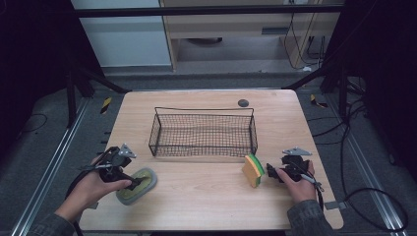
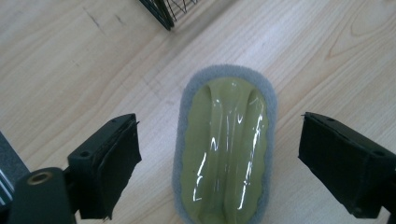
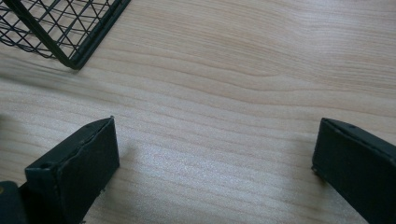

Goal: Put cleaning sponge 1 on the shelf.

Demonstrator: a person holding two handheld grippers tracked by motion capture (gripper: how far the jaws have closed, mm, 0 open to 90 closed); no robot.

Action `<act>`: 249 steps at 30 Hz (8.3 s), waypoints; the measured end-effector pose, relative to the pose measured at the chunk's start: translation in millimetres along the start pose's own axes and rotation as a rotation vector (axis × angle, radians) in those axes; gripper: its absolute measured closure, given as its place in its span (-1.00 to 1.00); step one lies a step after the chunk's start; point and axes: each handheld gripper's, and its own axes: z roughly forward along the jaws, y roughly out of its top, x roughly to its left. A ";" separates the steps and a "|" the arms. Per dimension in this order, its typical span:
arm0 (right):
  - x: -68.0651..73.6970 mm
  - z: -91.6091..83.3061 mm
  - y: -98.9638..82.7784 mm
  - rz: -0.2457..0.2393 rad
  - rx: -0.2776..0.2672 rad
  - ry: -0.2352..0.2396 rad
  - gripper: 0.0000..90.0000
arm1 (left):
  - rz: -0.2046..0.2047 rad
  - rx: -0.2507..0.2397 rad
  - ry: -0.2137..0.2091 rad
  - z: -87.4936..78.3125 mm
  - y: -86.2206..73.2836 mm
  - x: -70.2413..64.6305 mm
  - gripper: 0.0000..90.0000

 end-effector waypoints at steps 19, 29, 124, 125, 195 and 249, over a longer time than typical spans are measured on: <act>0.4 -0.6 0.0 -0.003 0.005 0.001 -0.98 | 0.068 0.118 -0.067 26.4 5.8 0.1 0.08; 0.5 -0.7 0.2 -0.003 0.007 0.002 -0.98 | 0.075 0.137 -0.081 31.0 4.9 3.6 0.27; 4.1 4.7 4.5 0.003 -0.001 -0.001 -0.99 | 0.379 -0.232 0.251 -63.1 125.5 34.2 0.56; 4.1 4.7 4.5 0.003 -0.001 -0.001 -0.99 | 0.379 -0.237 0.262 -59.5 127.7 33.4 0.56; 2.0 3.4 3.1 -0.021 -0.002 0.025 -0.99 | 0.514 -0.220 0.305 -6.1 162.6 29.9 0.56; -4.7 0.9 0.3 -0.030 -0.003 0.025 -0.99 | 0.523 -0.263 0.265 12.2 165.7 25.7 0.55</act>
